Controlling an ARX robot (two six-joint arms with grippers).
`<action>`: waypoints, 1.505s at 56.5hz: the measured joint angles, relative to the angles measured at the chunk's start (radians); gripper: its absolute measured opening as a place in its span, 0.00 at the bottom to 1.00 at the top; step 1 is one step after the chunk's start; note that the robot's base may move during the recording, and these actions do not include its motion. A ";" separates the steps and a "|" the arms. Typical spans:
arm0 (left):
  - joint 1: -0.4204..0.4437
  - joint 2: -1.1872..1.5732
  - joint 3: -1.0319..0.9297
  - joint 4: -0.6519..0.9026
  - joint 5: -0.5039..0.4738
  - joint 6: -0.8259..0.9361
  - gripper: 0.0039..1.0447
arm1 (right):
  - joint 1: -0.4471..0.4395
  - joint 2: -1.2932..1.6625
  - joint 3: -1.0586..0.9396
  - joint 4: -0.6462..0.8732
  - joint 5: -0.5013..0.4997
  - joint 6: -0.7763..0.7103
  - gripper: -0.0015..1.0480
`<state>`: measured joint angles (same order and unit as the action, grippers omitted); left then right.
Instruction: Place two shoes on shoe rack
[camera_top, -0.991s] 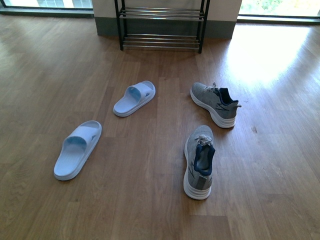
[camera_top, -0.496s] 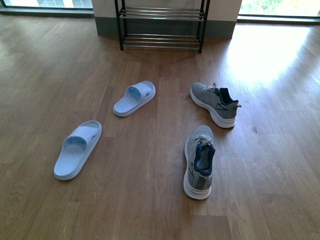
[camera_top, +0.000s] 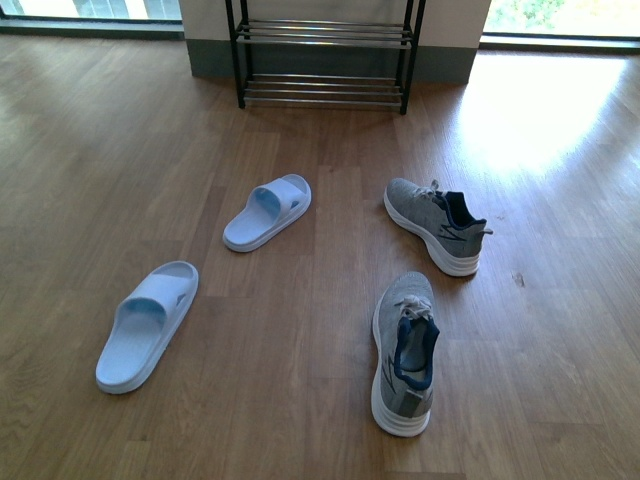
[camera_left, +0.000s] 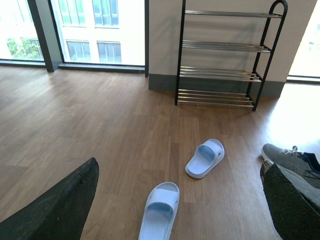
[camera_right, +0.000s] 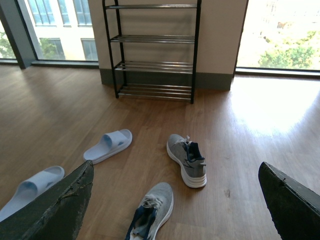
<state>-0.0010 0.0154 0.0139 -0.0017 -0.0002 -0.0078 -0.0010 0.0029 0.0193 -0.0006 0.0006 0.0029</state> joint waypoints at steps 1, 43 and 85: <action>0.000 0.000 0.000 0.000 0.000 0.000 0.91 | 0.000 0.000 0.000 0.000 0.000 0.000 0.91; 0.000 0.000 0.000 0.000 0.001 0.000 0.91 | 0.000 0.000 0.000 0.000 0.000 0.000 0.91; 0.000 0.000 0.000 0.000 0.000 0.000 0.91 | -0.208 1.046 0.190 0.351 -0.087 -0.085 0.91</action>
<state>-0.0010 0.0154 0.0139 -0.0017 0.0002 -0.0078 -0.2089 1.0485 0.2089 0.3504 -0.0868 -0.0818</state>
